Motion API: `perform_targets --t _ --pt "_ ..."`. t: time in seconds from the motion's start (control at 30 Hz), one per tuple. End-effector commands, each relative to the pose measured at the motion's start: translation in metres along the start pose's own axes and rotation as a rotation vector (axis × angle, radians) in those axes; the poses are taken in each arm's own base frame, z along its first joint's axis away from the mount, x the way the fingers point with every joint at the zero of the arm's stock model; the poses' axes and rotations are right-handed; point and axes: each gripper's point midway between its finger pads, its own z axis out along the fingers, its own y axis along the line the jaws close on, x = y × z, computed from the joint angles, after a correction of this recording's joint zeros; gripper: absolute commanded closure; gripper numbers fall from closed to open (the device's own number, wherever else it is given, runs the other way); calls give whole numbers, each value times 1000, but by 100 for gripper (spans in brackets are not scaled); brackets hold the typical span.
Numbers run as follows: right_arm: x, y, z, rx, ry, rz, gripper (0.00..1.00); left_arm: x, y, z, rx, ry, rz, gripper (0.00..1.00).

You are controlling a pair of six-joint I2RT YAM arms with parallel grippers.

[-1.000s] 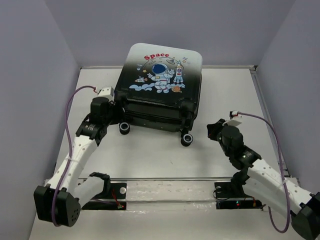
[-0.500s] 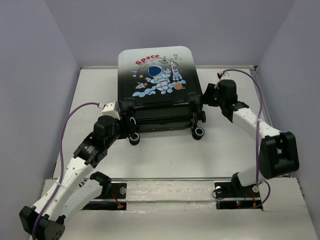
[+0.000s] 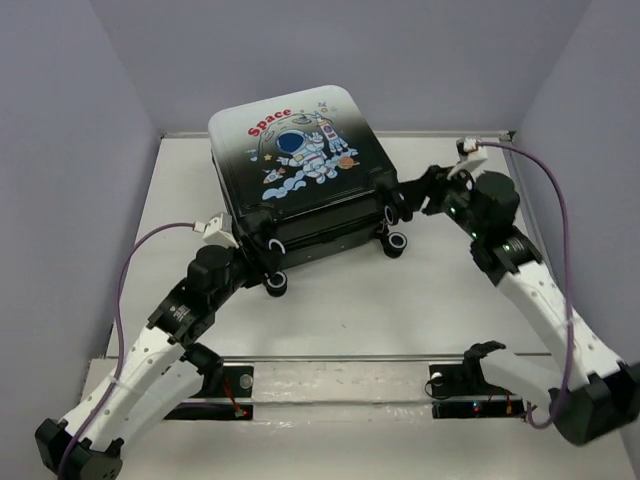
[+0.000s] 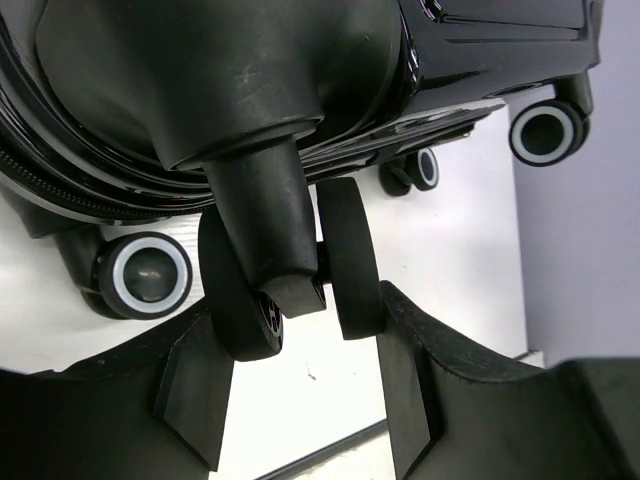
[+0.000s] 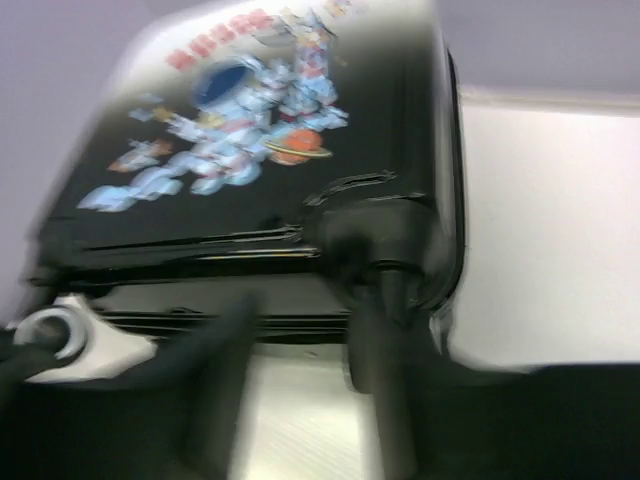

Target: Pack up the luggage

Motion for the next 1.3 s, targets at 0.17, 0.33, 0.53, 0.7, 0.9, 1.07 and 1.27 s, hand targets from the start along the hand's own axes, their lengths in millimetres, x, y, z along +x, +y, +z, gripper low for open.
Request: perform_targets --t 0.17,0.33,0.53,0.7,0.9,1.07,1.27 --pt "120 7 -62 -229 -68 101 86 -30 -91 -25 395 -83 -68 94" --pt "131 -10 -47 -196 -160 63 54 -38 -100 -34 429 -102 -89 94" --pt "127 -25 -19 -158 -247 52 45 -47 -113 -48 472 -116 -90 94" --pt "124 -23 0 -192 -277 28 43 -54 -121 -58 496 -125 -84 94" --pt "119 -18 18 -236 -299 -4 43 -67 -135 -74 532 -146 -84 94" --pt "120 -21 36 -229 -293 -32 46 -76 -146 -82 549 -153 -76 94" --pt "130 -28 48 -222 -294 -21 54 -70 -144 -79 543 -127 -75 94"
